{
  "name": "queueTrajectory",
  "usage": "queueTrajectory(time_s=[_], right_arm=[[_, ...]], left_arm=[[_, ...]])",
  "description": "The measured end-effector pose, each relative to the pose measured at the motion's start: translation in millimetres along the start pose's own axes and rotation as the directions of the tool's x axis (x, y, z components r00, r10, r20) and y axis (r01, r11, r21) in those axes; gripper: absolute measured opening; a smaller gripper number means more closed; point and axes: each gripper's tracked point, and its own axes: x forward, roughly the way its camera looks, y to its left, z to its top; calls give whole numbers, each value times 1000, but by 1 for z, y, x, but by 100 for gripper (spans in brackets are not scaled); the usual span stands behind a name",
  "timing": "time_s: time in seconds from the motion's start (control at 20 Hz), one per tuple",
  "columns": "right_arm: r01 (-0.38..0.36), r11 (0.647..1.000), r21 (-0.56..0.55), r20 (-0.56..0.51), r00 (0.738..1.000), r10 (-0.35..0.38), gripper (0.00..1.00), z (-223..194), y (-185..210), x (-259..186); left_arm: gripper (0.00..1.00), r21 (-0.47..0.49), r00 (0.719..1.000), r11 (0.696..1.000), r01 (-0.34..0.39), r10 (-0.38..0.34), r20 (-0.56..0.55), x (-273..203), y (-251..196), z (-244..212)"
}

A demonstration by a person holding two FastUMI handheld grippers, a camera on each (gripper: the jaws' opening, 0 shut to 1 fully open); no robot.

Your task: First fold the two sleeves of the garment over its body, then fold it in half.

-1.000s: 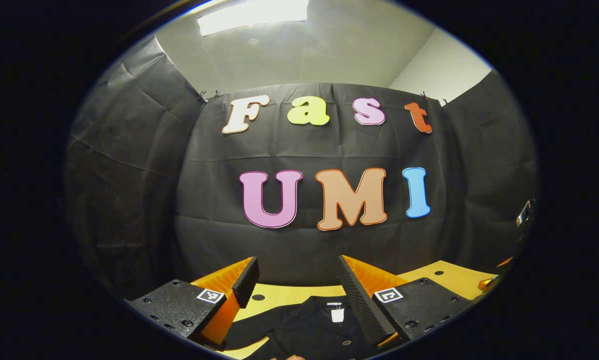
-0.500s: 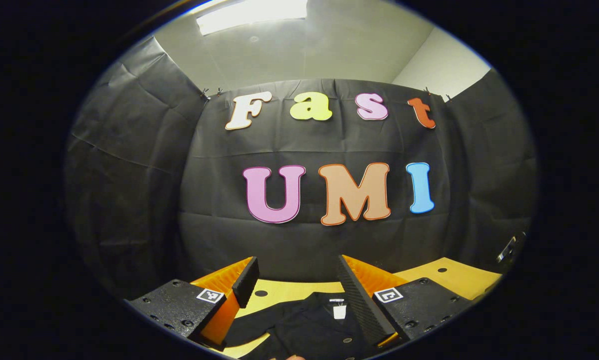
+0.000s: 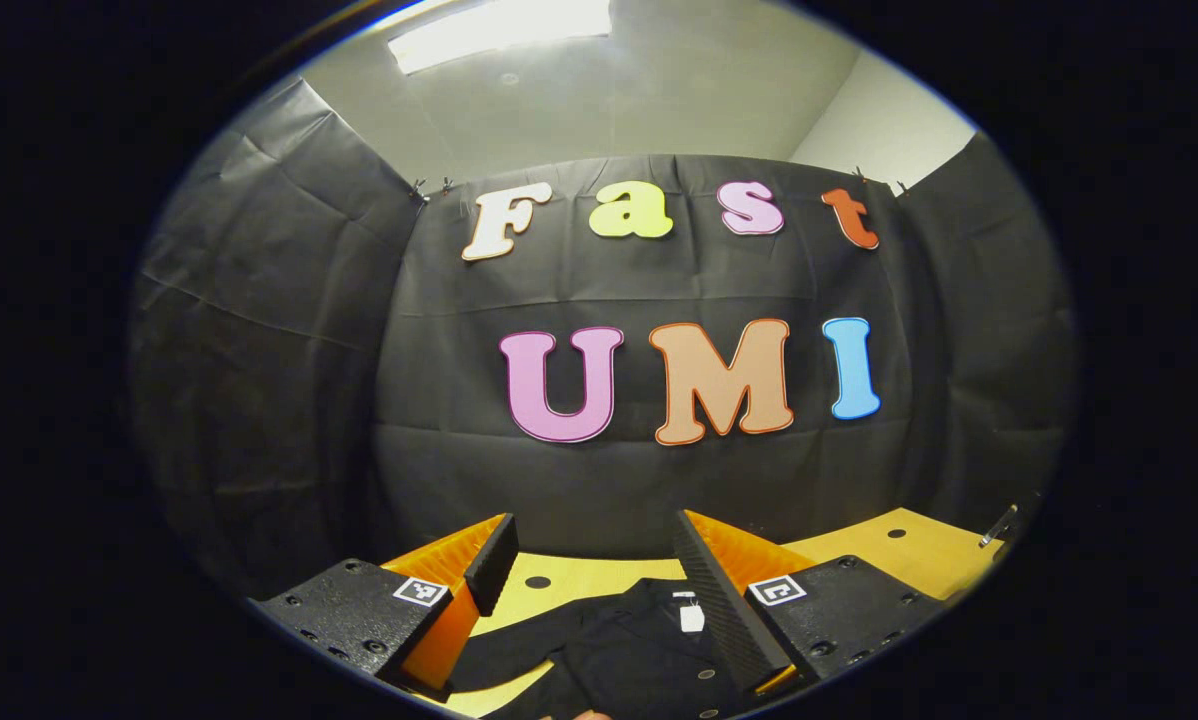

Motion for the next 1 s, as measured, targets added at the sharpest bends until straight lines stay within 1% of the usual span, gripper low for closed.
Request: queueTrajectory(time_s=[0.05, 0.15, 0.2, 0.25, 0.3, 0.35, 0.4, 0.55, 0.7, 0.75, 0.8, 0.9, 1.0], right_arm=[[-25, 1000, -5, -26, 999, 25, 100, -6, 1, 2], [-65, 998, 24, -49, 997, 66, 94, -10, 6, 5], [-72, 996, 44, -64, 995, 75, 93, -9, 7, 5], [-76, 996, 40, -67, 995, 79, 87, -7, 7, 4], [-80, 997, 19, -73, 994, 81, 87, -5, 8, 2], [-86, 996, -4, -75, 994, 86, 77, -5, 8, 3], [-91, 996, -26, -72, 993, 89, 71, -5, 9, 3], [-101, 994, -44, -61, 993, 98, 18, -4, 13, 4], [-108, 994, -37, -55, 993, 106, 7, -1, 14, 3], [-100, 995, -26, -34, 995, 99, 7, -1, 14, 5], [-88, 996, -21, -16, 996, 87, 3, 1, 13, 6], [-55, 998, -25, 20, 998, 55, 3, 4, 12, 3], [-56, 998, -19, 65, 996, 57, 4, 12, 20, -7]], left_arm=[[93, 0, 1000, 1000, -1, 1, 3, -1, 0, 1], [92, 8, 1000, 1000, -3, 3, 9, -1, 0, 3], [92, 14, 1000, 1000, -4, 3, 10, -2, -1, 3], [92, 18, 1000, 1000, -4, 4, 9, -3, -1, 3], [92, 18, 1000, 1000, -3, 3, 8, -3, -2, 2], [92, 16, 1000, 1000, -3, 3, 6, -4, -3, 2], [92, 13, 1000, 1000, -2, 2, 5, -4, -3, 1], [92, 6, 1000, 1000, -3, 3, 1, -6, -3, 0], [92, 7, 1000, 1000, -7, 7, 8, -7, 0, 2], [92, 8, 1000, 1000, -11, 11, 12, -8, 2, 3], [92, 9, 1000, 1000, -15, 15, 17, -8, 5, 4], [93, 10, 1000, 1000, -20, 20, 19, -8, 9, 3], [93, 8, 1000, 1000, -24, 24, 17, -8, 14, 2]])
